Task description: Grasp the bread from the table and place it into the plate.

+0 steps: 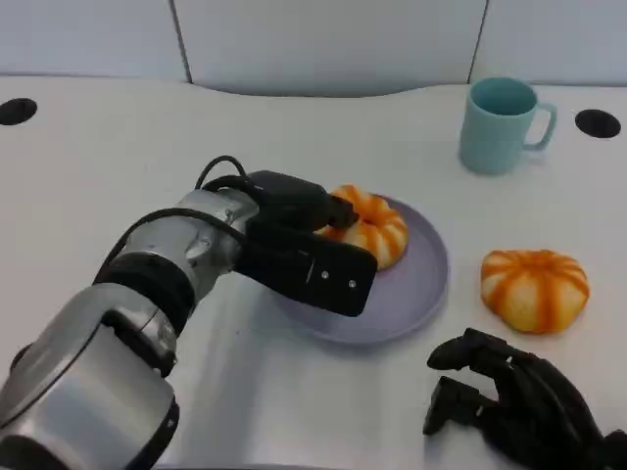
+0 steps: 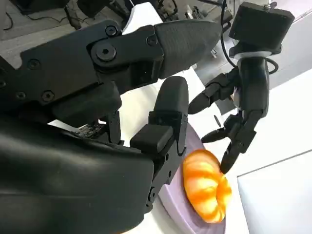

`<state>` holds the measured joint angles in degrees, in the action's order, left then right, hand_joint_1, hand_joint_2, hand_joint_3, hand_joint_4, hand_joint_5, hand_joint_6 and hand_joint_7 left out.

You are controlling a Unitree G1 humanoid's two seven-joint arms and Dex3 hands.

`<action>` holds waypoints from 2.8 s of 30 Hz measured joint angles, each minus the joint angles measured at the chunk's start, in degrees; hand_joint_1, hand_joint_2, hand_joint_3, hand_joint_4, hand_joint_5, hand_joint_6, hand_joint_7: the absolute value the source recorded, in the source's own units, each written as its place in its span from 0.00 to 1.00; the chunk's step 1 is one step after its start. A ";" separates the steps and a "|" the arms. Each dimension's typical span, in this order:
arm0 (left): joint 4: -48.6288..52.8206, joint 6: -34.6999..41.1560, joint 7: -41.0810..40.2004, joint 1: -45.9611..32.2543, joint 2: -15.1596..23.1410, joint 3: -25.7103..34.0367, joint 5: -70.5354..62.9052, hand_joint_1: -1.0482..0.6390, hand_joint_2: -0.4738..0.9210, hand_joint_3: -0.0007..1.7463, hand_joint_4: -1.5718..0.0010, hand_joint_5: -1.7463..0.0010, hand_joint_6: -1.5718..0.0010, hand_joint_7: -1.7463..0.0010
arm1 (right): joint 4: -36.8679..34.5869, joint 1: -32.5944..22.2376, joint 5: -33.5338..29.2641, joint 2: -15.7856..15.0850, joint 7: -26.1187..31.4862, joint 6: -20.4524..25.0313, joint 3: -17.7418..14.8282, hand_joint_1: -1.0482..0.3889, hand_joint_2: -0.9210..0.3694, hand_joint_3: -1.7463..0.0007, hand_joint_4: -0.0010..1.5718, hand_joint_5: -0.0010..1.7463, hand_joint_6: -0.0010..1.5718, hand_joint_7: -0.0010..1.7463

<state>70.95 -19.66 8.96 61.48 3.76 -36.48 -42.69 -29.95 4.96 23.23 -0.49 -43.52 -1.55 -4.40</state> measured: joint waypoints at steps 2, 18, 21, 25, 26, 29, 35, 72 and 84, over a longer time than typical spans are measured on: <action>-0.29 -0.29 -0.67 0.00 0.03 0.01 0.00 0.16 1.00 0.06 0.95 0.26 0.60 0.93 | -0.07 0.01 0.06 0.00 -0.09 0.00 -0.01 0.36 0.00 0.89 0.43 0.82 0.46 0.53; -2.43 -4.10 -0.38 -0.01 2.27 1.60 1.56 0.17 1.00 0.09 1.00 0.44 0.64 0.97 | -0.38 0.11 0.09 0.02 -0.34 -0.44 0.01 0.35 0.00 0.90 0.43 0.82 0.46 0.54; -4.93 -6.26 0.33 0.01 5.21 3.34 3.20 0.17 1.00 0.09 0.99 0.45 0.65 0.97 | -0.24 0.18 0.07 0.02 -0.28 -0.07 0.02 0.36 0.00 0.89 0.43 0.83 0.46 0.54; -6.17 -7.14 0.60 -0.06 7.95 4.37 4.77 0.17 1.00 0.11 0.98 0.50 0.68 0.99 | -0.07 -0.02 -0.02 -0.02 -0.17 -0.11 -0.01 0.37 0.00 0.88 0.43 0.83 0.45 0.54; -6.32 -7.35 0.67 -0.10 8.23 4.51 4.93 0.17 1.00 0.11 0.98 0.50 0.69 0.99 | -0.07 -0.02 -0.02 -0.04 -0.10 -0.13 -0.02 0.37 0.00 0.88 0.43 0.83 0.45 0.54; -7.20 -8.21 0.85 -0.75 8.70 5.16 5.35 0.17 1.00 0.11 0.97 0.51 0.70 1.00 | -0.24 0.03 0.02 -0.05 -0.21 -0.13 -0.07 0.37 0.00 0.89 0.43 0.82 0.45 0.54; -8.81 -10.23 1.02 -2.80 9.76 6.40 6.85 0.17 1.00 0.11 0.95 0.52 0.69 0.99 | -0.35 0.20 0.03 -0.04 -0.26 -0.13 -0.07 0.37 0.00 0.89 0.43 0.82 0.45 0.54; -31.78 -22.55 8.16 -32.94 13.02 28.73 36.70 0.33 1.00 0.09 0.88 0.26 0.59 0.95 | -4.53 1.88 -0.09 -0.04 -2.25 -3.98 -0.64 0.36 0.00 0.86 0.40 0.85 0.41 0.58; -46.39 -13.58 14.97 -45.61 9.63 33.03 51.16 0.34 1.00 0.12 0.87 0.17 0.62 0.84 | -5.70 2.47 -0.15 -0.04 -2.27 -4.89 -1.04 0.35 0.00 0.86 0.39 0.86 0.41 0.58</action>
<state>24.56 -33.24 23.93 15.88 13.39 -3.45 8.47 -35.65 7.43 23.08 -0.53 -45.79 -6.44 -5.44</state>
